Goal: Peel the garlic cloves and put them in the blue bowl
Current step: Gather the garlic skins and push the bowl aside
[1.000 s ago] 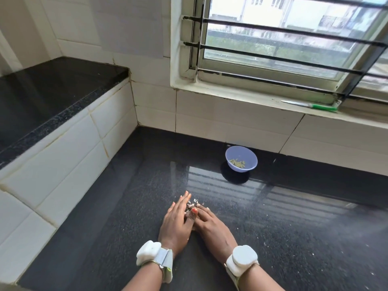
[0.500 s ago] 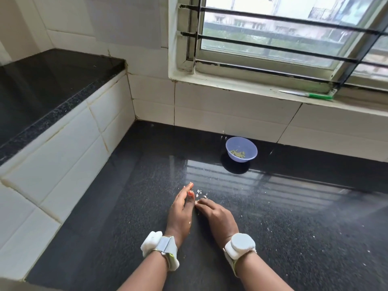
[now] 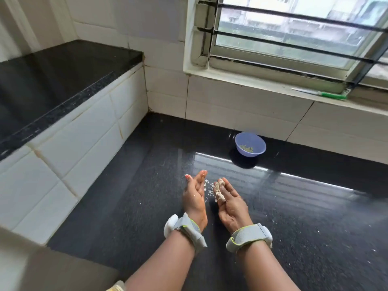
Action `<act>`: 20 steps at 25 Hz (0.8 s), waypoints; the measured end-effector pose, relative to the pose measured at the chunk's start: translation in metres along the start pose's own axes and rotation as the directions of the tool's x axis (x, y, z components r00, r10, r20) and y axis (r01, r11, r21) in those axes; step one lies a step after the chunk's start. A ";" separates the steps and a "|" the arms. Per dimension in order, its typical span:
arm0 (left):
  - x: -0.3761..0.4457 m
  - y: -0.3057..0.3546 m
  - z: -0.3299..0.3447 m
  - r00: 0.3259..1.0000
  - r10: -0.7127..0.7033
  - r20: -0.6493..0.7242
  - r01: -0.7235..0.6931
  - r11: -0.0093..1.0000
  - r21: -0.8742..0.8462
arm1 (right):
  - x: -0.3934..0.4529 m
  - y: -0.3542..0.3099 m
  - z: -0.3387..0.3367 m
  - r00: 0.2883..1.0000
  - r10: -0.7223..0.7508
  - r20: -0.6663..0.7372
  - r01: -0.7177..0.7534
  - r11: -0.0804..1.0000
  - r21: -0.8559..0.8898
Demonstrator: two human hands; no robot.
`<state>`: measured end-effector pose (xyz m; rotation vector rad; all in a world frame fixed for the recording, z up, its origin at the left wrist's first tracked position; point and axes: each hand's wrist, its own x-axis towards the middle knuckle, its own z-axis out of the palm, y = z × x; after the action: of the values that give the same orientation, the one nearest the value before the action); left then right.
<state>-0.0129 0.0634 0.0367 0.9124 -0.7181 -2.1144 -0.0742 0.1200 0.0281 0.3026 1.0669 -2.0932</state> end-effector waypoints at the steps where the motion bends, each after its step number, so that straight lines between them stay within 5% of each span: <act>1: -0.008 0.004 0.005 0.999 -0.032 -0.015 0.031 0.997 -0.068 | -0.011 0.001 0.002 0.999 0.033 0.021 -0.034 0.998 0.057; 8: -0.112 0.018 -0.020 0.990 -0.007 -0.139 -0.048 0.920 -0.388 | -0.128 0.031 -0.001 0.956 0.217 0.198 -0.232 0.971 0.052; 13: -0.190 0.005 -0.108 0.906 0.123 -0.404 -0.252 0.926 -0.282 | -0.204 0.093 -0.036 0.890 0.386 0.243 -0.350 0.920 -0.178; 20: -0.208 -0.065 -0.276 0.807 -0.078 -0.585 -0.163 0.923 -0.348 | -0.207 0.246 -0.135 0.777 0.624 0.090 -0.591 0.771 -0.238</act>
<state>0.2795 0.2083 -0.0940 1.2221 0.0070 -1.6857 0.2275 0.2409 -0.0972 0.3201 0.9091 -1.3862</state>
